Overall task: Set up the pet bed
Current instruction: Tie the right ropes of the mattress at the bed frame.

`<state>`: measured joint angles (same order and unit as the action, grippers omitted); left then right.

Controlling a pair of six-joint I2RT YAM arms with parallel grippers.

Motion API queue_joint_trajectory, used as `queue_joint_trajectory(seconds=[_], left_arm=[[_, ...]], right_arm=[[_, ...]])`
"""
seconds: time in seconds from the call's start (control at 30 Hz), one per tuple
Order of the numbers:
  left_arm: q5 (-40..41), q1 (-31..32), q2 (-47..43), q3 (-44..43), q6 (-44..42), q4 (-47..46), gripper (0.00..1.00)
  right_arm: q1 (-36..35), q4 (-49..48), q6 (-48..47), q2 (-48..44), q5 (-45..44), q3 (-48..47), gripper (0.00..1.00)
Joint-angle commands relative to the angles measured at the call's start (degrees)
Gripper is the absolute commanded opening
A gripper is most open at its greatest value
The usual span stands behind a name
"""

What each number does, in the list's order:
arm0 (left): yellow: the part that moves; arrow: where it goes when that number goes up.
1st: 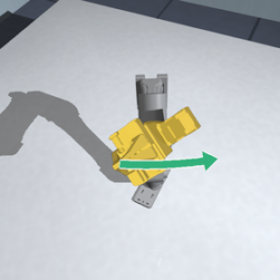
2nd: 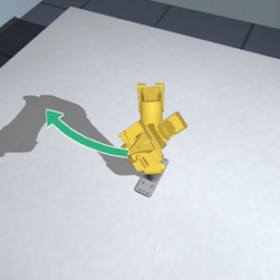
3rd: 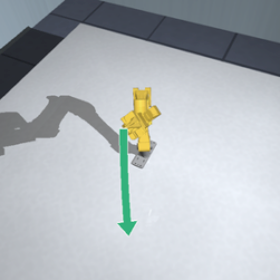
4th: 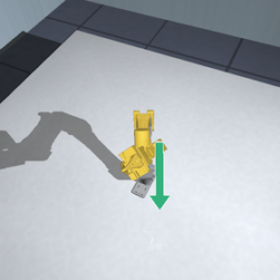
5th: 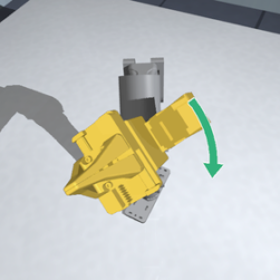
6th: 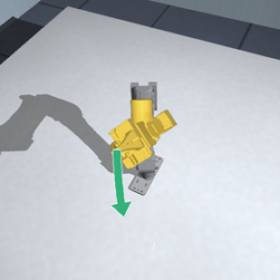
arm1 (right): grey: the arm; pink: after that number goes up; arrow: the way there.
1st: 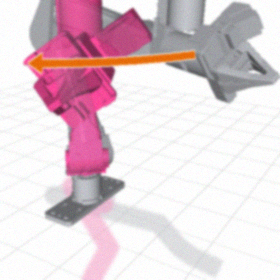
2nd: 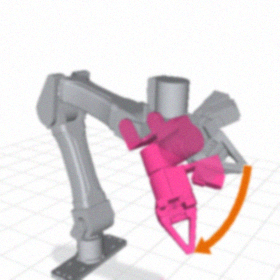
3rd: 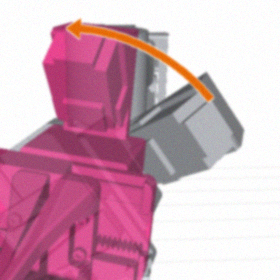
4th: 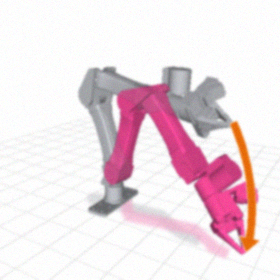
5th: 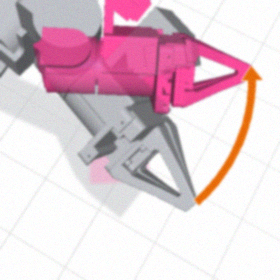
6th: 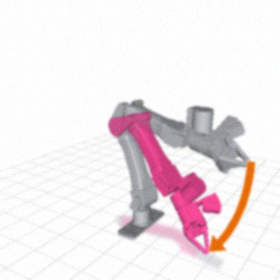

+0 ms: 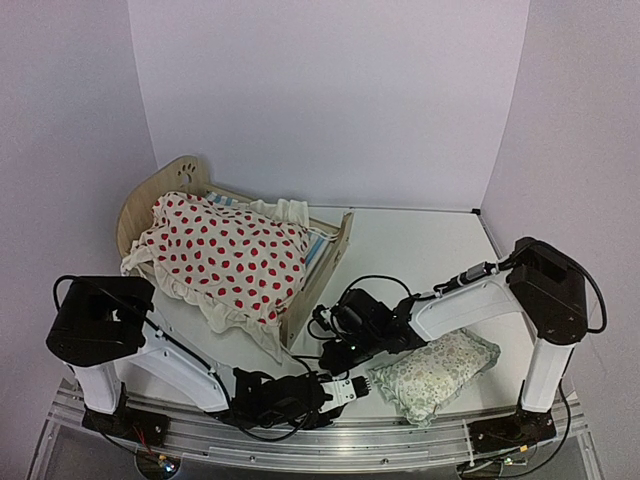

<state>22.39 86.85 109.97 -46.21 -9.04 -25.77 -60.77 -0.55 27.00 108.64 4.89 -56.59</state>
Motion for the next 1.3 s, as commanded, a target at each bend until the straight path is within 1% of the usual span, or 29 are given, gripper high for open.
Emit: queue_joint_trajectory(seconds=[0.0, 0.07, 0.13, 0.23, 0.33, 0.37, 0.53, 0.63, 0.73, 0.83, 0.97, 1.17, 1.2, 1.27], left_arm=[[1.1, 0.0, 2.3, -2.4, -1.1, 0.6, 0.4], [1.0, 0.0, 3.4, -3.4, -1.2, 1.6, 0.38], [1.7, -0.1, 4.2, -4.6, -0.4, 4.1, 0.34], [2.9, -0.3, 4.0, -4.4, 1.6, 5.1, 0.19], [3.6, -0.8, 2.3, -2.4, 3.3, 5.0, 0.04], [3.8, -0.9, 1.3, -1.6, 3.6, 4.9, 0.01], [5.1, -0.8, -5.0, 3.1, 4.4, 2.4, 0.0], [3.9, -1.0, -12.5, 8.0, 4.7, -1.0, 0.0], [2.6, -1.6, -19.5, 11.4, 5.4, -1.4, 0.0], [1.6, -3.2, -24.1, 13.9, 6.2, -2.4, 0.0], [0.4, -6.8, -27.5, 16.6, 7.0, -4.0, 0.0], [0.8, -9.6, -28.6, 17.2, 6.9, -4.0, 0.0], [1.4, -9.8, -28.8, 17.2, 6.9, -3.4, 0.0], [2.6, -9.8, -29.3, 17.5, 7.0, -2.4, 0.0]], right_arm=[[0.2, -0.9, -0.2, 0.6, 2.2, 0.3, 0.0], [0.4, -0.9, -0.2, 0.7, 2.3, 0.4, 0.0], [0.5, -0.9, -0.1, 0.8, 2.5, 0.3, 0.0], [0.6, -0.9, 0.0, 0.8, 2.7, 0.3, 0.0], [0.7, -0.9, 0.1, 0.5, 2.9, 0.3, 0.0], [0.7, -0.9, 0.1, 0.5, 2.9, 0.3, 0.0], [0.8, -0.9, 0.6, 0.6, 2.5, 0.0, 0.0], [0.9, -0.9, 1.2, 0.7, 3.3, -0.2, 0.0], [0.8, -1.1, 1.6, 0.2, 4.4, 0.5, 0.0], [0.8, -1.8, 2.3, -0.2, 5.6, 1.6, 0.0], [0.8, -2.9, 2.6, 0.0, 6.3, 2.0, 0.0], [0.8, -3.0, 2.6, 0.1, 6.0, 1.5, 0.0], [0.9, -3.0, 2.6, 0.0, 5.8, 1.4, 0.01], [0.8, -3.1, 2.5, 0.1, 5.5, 0.9, 0.06]])
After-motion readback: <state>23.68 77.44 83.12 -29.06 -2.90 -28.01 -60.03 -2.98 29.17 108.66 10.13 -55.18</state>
